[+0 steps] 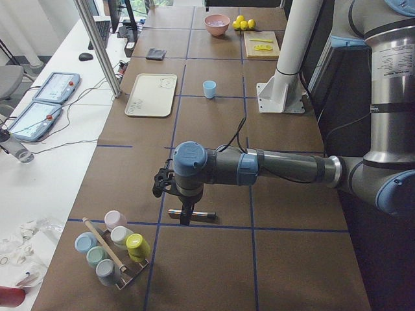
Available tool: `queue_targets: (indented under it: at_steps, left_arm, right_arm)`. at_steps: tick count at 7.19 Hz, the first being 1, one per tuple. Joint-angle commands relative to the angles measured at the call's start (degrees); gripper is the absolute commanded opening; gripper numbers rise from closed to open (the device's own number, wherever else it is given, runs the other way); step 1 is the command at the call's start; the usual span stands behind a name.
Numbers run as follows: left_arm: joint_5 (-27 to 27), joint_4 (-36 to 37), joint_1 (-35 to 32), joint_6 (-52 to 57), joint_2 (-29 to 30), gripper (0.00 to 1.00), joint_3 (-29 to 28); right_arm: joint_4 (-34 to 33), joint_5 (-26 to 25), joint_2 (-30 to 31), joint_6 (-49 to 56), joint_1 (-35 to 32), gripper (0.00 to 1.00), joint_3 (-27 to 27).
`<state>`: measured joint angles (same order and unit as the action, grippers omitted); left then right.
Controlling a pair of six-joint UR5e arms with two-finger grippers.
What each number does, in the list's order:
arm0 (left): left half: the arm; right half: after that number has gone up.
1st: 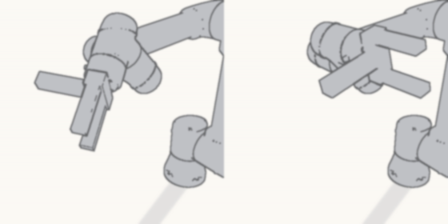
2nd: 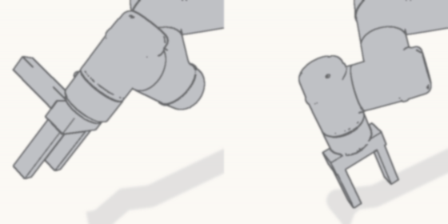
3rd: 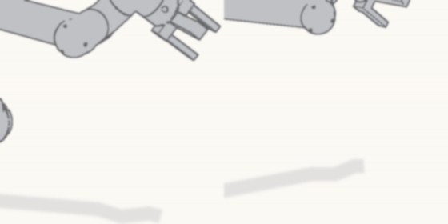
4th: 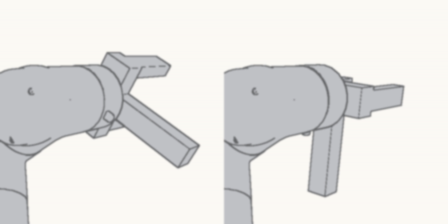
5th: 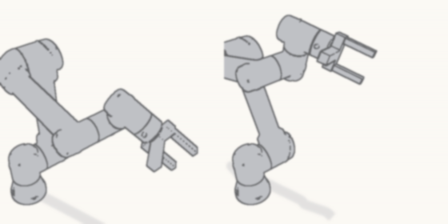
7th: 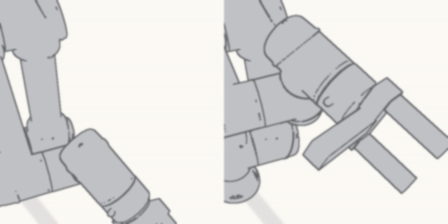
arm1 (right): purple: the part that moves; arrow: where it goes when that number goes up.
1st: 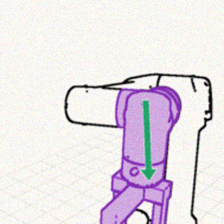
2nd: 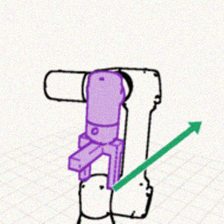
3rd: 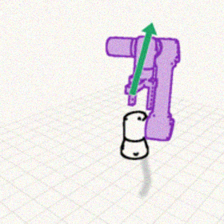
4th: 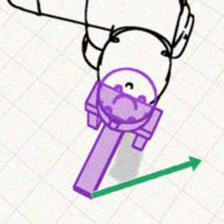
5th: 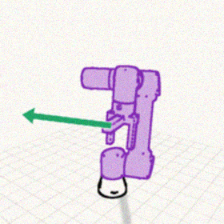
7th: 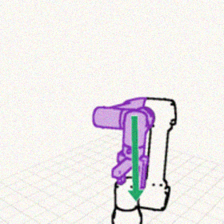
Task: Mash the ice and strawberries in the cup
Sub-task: 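Carry the pink ice bowl with the right gripper over the blue cup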
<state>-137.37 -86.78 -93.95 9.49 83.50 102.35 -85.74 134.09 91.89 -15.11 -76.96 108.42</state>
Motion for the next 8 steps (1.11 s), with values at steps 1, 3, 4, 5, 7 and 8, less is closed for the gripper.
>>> queue_targets:
  at_steps: [1,3,4,5,7,8]
  left_arm:
    - [0.0,0.03,0.0,0.0,0.0,1.0,-0.31]
    - [0.0,0.03,0.09,0.0,0.52,1.0,-1.19]
    - [0.09,-0.05,0.09,0.0,0.61,1.0,-1.19]
    - [0.09,-0.06,0.09,0.0,0.7,1.0,-1.28]
    - [0.18,-0.06,0.09,0.0,0.7,1.0,-1.28]
    - [0.18,0.03,0.09,0.0,0.7,1.0,-1.37]
  right_arm:
    - [-10.79,-0.32,-19.11,-13.53,11.68,0.0,-0.32]
    - [-12.69,-9.5,-31.73,-34.26,26.69,0.0,-2.16]
    - [-12.69,-14.94,-38.65,-44.98,33.91,0.0,-4.43]
    - [-12.61,-19.96,-44.03,-51.18,40.24,0.0,-7.58]
    - [-12.34,-22.46,-49.43,-54.84,46.52,0.02,-12.87]
    - [-12.34,-24.82,-49.44,-55.72,49.07,0.02,-12.71]
